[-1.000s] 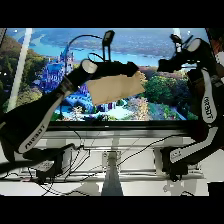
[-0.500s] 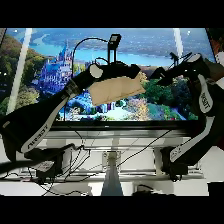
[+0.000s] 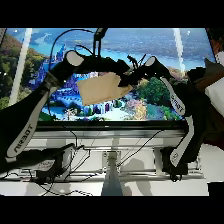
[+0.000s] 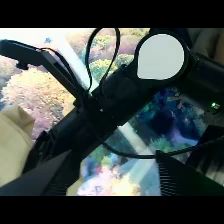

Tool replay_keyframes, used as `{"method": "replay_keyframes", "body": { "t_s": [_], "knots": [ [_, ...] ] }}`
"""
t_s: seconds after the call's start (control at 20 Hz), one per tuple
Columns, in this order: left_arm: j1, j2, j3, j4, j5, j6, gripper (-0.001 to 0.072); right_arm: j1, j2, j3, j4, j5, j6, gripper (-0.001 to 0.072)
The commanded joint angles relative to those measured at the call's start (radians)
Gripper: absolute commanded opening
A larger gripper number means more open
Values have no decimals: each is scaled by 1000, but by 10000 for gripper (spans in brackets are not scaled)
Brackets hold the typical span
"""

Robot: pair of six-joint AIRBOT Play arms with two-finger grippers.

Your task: Fold the clothes and pants, and hang the long-sleeved shirts on hangers.

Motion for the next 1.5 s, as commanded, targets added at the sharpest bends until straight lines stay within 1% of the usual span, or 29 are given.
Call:
{"method": "replay_keyframes", "body": {
  "t_s": [0.0, 0.1, 0.15, 0.25, 0.4, 0.55, 0.7, 0.8, 0.9, 1.0, 1.1, 1.15, 1.2, 1.25, 1.3, 1.35, 1.4, 1.45],
  "knots": [
    [84, 105, 0, 129, -107, 0, 430, 28, 59, 101, -154, -26, 108, 13],
    [153, 191, 0, 223, -168, 0, 205, -13, 151, 140, -280, -16, 194, 13],
    [192, 236, 0, 233, -193, 0, 175, -45, 214, 151, -328, -5, 220, 13],
    [256, 307, 0, 232, -207, 0, 175, -122, 341, 163, -385, 39, 253, 13],
    [321, 383, 0, 232, -207, 0, 176, -280, 551, 164, -477, 144, 344, 13],
    [341, 409, 0, 232, -207, 0, 175, -457, 734, 164, -569, 241, 351, 13],
    [341, 404, 0, 232, -207, 0, 175, -671, 877, 164, -684, 281, 352, 14],
    [341, 404, 0, 232, -207, 0, 175, -817, 936, 163, -713, 285, 353, 13],
    [341, 404, 0, 232, -207, 0, 175, -965, 972, 163, -746, 298, 381, 13],
    [341, 404, 0, 232, -207, 0, 175, -1109, 980, 163, -772, 364, 426, 14],
    [341, 404, 0, 232, -207, 0, 175, -1220, 973, 161, -772, 467, 442, 15],
    [341, 404, 0, 232, -207, 0, 175, -1257, 969, 160, -772, 496, 445, 86],
    [341, 404, 0, 232, -207, 0, 175, -1283, 965, 160, -771, 492, 454, 374],
    [341, 404, 0, 232, -207, 0, 175, -1293, 965, 160, -771, 484, 453, 632],
    [341, 404, 0, 232, -207, 0, 175, -1292, 965, 160, -766, 482, 453, 692],
    [341, 404, 0, 232, -207, 0, 175, -1292, 965, 160, -734, 475, 454, 683],
    [341, 404, 0, 232, -207, 0, 175, -1292, 964, 160, -655, 459, 452, 681],
    [341, 404, 0, 232, -207, 0, 176, -1289, 960, 160, -543, 444, 448, 657]
  ]
}}
